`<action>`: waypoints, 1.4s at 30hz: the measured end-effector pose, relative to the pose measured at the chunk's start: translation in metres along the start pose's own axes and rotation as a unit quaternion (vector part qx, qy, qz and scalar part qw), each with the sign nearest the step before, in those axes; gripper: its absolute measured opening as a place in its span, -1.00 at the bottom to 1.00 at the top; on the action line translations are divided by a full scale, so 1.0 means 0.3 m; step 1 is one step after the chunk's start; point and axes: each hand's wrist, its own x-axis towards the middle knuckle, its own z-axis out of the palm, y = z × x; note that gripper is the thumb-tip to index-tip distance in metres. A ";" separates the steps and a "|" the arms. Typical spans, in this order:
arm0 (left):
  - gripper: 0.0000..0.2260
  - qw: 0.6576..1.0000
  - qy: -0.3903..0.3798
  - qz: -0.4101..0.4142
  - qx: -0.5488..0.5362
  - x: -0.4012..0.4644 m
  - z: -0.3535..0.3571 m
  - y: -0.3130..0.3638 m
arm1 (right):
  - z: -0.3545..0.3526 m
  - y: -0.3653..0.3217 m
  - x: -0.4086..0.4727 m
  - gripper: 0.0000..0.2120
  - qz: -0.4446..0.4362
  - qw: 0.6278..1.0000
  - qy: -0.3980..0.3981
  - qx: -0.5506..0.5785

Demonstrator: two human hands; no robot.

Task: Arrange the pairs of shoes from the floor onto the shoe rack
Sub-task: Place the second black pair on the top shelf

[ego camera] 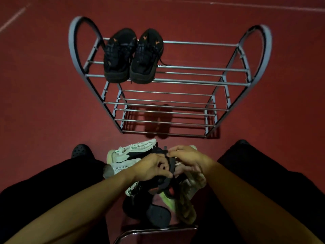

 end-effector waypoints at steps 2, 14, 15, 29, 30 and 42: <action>-0.74 1.000 0.011 0.013 -0.007 -0.023 0.007 0.052 | -0.021 -0.016 -0.044 -0.77 -0.002 1.000 -0.009 0.009; 0.16 0.885 0.289 -0.268 -0.249 -0.115 -0.079 0.031 | -0.022 0.082 -0.130 -0.53 -0.056 0.969 -0.039 0.236; 0.22 0.871 0.267 -0.275 -0.308 -0.120 -0.079 0.030 | -0.010 0.087 -0.127 -0.55 -0.058 0.967 -0.054 0.242; -0.39 0.779 0.355 -0.256 -0.449 -0.034 -0.080 -0.113 | 0.075 0.168 0.029 -0.45 -0.024 0.977 -0.193 0.089; -0.48 0.789 0.371 -0.260 -0.416 -0.024 -0.075 -0.132 | 0.077 0.169 0.055 -0.41 -0.008 0.981 -0.187 0.057; -0.04 0.894 0.299 -0.242 -0.229 0.056 -0.119 -0.400 | 0.066 0.235 0.460 -0.67 0.017 0.986 0.022 -0.165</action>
